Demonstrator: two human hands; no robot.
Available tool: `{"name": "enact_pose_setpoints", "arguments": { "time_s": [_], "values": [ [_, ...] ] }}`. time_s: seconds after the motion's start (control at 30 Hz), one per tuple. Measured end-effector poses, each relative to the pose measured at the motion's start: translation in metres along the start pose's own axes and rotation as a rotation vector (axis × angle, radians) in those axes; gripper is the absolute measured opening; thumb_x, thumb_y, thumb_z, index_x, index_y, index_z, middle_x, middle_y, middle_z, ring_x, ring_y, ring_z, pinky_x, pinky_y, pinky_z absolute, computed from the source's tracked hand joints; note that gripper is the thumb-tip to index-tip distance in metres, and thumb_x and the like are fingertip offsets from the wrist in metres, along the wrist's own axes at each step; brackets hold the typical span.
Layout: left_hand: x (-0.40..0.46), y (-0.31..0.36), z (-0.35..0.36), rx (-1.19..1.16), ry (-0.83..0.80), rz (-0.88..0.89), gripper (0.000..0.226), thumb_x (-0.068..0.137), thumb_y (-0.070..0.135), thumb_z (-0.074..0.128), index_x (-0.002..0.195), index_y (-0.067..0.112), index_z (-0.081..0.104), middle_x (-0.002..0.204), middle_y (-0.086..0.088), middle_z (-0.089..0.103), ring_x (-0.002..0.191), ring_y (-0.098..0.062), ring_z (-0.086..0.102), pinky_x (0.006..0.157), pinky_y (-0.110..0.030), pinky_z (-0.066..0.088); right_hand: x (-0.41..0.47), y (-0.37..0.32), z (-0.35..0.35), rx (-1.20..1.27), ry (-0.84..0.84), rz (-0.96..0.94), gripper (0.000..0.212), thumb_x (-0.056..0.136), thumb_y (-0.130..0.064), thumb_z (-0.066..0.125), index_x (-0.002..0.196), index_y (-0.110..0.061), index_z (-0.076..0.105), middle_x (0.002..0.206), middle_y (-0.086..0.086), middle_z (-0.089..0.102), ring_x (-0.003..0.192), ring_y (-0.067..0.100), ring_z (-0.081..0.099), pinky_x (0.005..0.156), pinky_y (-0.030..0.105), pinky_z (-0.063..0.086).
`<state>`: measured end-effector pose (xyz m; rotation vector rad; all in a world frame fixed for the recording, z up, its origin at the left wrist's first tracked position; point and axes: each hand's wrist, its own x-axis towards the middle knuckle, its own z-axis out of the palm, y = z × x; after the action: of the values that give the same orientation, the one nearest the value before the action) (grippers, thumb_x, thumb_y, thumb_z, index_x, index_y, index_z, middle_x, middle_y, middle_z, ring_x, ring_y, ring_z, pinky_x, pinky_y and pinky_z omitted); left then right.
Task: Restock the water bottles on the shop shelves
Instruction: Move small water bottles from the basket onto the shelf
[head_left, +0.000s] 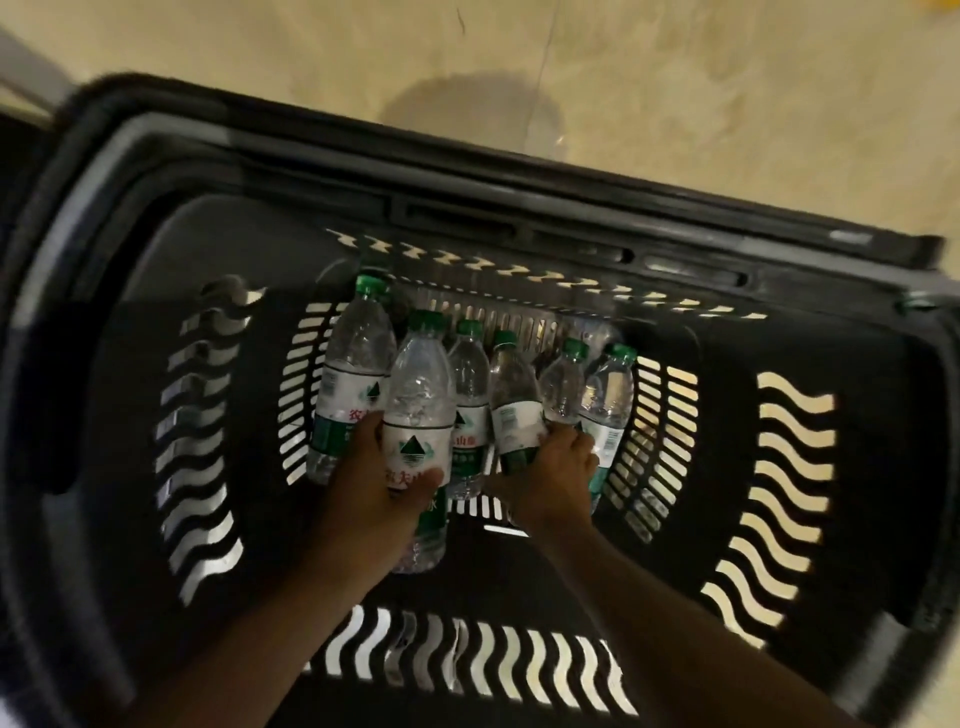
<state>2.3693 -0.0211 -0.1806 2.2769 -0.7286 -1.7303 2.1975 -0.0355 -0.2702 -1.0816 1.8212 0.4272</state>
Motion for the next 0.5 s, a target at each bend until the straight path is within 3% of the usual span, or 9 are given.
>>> {"name": "enact_pose_setpoints", "arguments": {
  "time_s": [0.07,0.17,0.27,0.4,0.5],
  "values": [
    [0.002,-0.002,0.000,-0.046,0.009,-0.053,0.056,0.088,0.011,0.074,0.129,0.037,0.046,0.108,0.026,0.059,0.088,0.029,0.050,0.072,-0.004,0.039,0.007,-0.003,-0.006,0.096,-0.048,0.105,0.110,0.056,-0.033,0.100,0.137,-0.011,0.029,0.132,0.008,0.041,0.132,0.031,0.041,0.113,0.047,0.043],
    [0.009,-0.008,0.000,-0.050,0.012,-0.096,0.046,0.084,0.014,0.078,0.116,0.036,0.054,0.099,0.023,0.062,0.086,0.021,0.053,0.070,-0.007,0.040,0.022,0.000,-0.008,0.150,-0.131,0.160,0.104,0.053,-0.026,0.101,0.124,-0.017,0.026,0.126,0.007,0.045,0.125,0.031,0.051,0.105,0.042,0.051],
    [0.011,-0.010,0.002,-0.064,0.010,-0.114,0.043,0.082,0.018,0.080,0.115,0.033,0.057,0.099,0.018,0.063,0.088,0.011,0.055,0.070,-0.011,0.042,0.031,0.002,-0.010,0.184,-0.257,0.229,0.111,0.059,-0.019,0.098,0.144,-0.007,0.027,0.143,0.019,0.046,0.127,0.037,0.055,0.103,0.050,0.054],
    [0.002,-0.010,-0.001,-0.101,0.029,-0.148,0.045,0.081,0.021,0.082,0.119,0.029,0.059,0.103,0.014,0.064,0.087,0.003,0.058,0.066,-0.016,0.044,0.018,0.004,-0.027,0.167,-0.355,0.168,0.075,0.069,-0.024,0.092,0.129,-0.010,0.050,0.122,0.014,0.065,0.105,0.029,0.069,0.083,0.040,0.062],
    [-0.024,-0.005,-0.007,-0.187,0.009,-0.191,0.042,0.078,0.022,0.084,0.111,0.031,0.059,0.104,0.011,0.069,0.092,-0.003,0.066,0.068,-0.022,0.051,-0.013,0.010,-0.052,0.142,-0.403,0.135,0.064,0.075,-0.024,0.089,0.126,-0.014,0.051,0.127,0.015,0.064,0.101,0.022,0.066,0.076,0.027,0.058]
  ]
}}
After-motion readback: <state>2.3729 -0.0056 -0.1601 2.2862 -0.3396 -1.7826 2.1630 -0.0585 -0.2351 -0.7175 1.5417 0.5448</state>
